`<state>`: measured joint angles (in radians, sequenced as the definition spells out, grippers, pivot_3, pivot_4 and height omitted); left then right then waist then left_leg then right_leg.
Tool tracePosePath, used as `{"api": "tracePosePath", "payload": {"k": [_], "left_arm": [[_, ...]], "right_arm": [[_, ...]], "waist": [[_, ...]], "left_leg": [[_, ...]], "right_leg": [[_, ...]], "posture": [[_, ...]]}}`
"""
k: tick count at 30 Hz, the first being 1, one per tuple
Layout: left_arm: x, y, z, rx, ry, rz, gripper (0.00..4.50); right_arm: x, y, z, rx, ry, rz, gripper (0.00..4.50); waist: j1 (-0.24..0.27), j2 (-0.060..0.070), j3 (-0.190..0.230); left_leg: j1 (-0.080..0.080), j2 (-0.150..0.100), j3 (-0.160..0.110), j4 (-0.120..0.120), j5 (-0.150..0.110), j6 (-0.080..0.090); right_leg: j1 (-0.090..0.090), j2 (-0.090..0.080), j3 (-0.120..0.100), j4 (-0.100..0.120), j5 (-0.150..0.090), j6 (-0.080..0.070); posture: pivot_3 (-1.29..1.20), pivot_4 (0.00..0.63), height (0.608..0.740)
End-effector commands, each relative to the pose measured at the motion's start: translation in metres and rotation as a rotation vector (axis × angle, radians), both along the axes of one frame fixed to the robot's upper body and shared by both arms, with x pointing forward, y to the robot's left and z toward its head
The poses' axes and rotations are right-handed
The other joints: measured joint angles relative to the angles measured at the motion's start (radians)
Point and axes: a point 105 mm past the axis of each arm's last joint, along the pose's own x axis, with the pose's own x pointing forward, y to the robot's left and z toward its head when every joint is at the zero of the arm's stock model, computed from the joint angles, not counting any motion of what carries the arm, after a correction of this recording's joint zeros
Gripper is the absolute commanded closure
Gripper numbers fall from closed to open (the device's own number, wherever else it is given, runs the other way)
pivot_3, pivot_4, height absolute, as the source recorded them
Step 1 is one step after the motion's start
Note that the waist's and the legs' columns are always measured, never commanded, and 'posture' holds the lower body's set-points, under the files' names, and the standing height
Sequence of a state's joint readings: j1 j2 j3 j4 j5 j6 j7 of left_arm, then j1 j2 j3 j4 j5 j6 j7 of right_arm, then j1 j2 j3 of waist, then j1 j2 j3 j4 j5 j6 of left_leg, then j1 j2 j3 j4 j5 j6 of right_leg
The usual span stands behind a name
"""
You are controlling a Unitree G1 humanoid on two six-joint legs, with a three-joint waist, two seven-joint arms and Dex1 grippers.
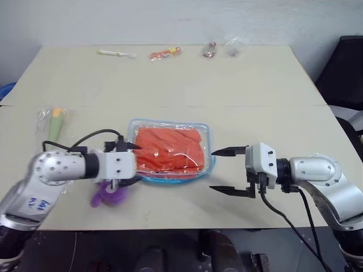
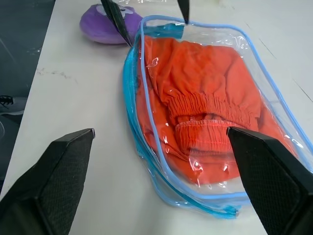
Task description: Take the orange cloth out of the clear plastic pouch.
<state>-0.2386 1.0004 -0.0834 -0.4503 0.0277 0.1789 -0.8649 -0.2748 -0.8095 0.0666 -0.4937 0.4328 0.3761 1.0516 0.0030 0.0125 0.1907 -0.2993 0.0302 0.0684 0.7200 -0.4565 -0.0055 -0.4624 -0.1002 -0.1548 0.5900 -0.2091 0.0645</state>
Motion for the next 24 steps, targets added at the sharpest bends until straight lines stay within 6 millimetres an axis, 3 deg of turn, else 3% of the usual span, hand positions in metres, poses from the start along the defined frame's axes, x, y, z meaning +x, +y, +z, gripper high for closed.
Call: {"api": "tracePosePath", "payload": {"k": [1, 6, 10, 16, 24], "left_arm": [[0.003, -0.001, 0.002, 0.031, -0.083, -0.019, 0.02], [-0.006, -0.004, -0.009, 0.022, -0.059, -0.052, 0.02], [-0.01, -0.007, 0.003, -0.062, -0.054, -0.063, 0.02], [-0.02, 0.008, -0.007, 0.013, -0.019, -0.087, 0.02], [-0.006, 0.008, -0.012, 0.053, -0.1, -0.101, 0.02]], "right_arm": [[-0.006, 0.003, 0.009, 0.022, -0.033, 0.013, 0.0], [-0.003, 0.001, 0.009, 0.017, -0.037, -0.007, 0.0], [-0.002, -0.001, 0.009, 0.011, -0.038, -0.012, 0.0], [-0.002, -0.002, 0.007, 0.007, -0.042, -0.017, 0.0], [-0.003, -0.003, 0.007, -0.001, -0.045, -0.01, 0.0]], "waist": [[-0.001, 0.0, 0.0], [-0.003, 0.0, 0.0], [0.0, 0.0, 0.0], [-0.003, 0.0, 0.0], [0.0, 0.0, 0.0]], "left_leg": [[0.0, 0.0, 0.0, 0.0, 0.0, 0.0], [0.001, 0.001, 0.001, 0.0, 0.0, 0.0], [0.001, 0.001, 0.0, 0.001, 0.0, 0.0], [0.001, 0.001, 0.0, 0.001, 0.0, 0.0], [0.001, 0.0, 0.0, 0.001, 0.0, 0.001]], "right_leg": [[0.0, 0.0, 0.0, 0.0, 0.0, 0.0], [0.0, 0.0, 0.001, 0.001, 0.0, 0.0], [0.0, 0.0, 0.001, 0.001, 0.0, 0.0], [0.0, 0.0, 0.0, 0.001, 0.0, 0.0], [0.0, 0.0, 0.0, 0.001, 0.0, 0.0]], "posture": [[0.0, 0.15, 0.74], [0.0, 0.15, 0.74], [0.0, 0.15, 0.74], [0.0, 0.15, 0.74], [0.0, 0.15, 0.74]]}}
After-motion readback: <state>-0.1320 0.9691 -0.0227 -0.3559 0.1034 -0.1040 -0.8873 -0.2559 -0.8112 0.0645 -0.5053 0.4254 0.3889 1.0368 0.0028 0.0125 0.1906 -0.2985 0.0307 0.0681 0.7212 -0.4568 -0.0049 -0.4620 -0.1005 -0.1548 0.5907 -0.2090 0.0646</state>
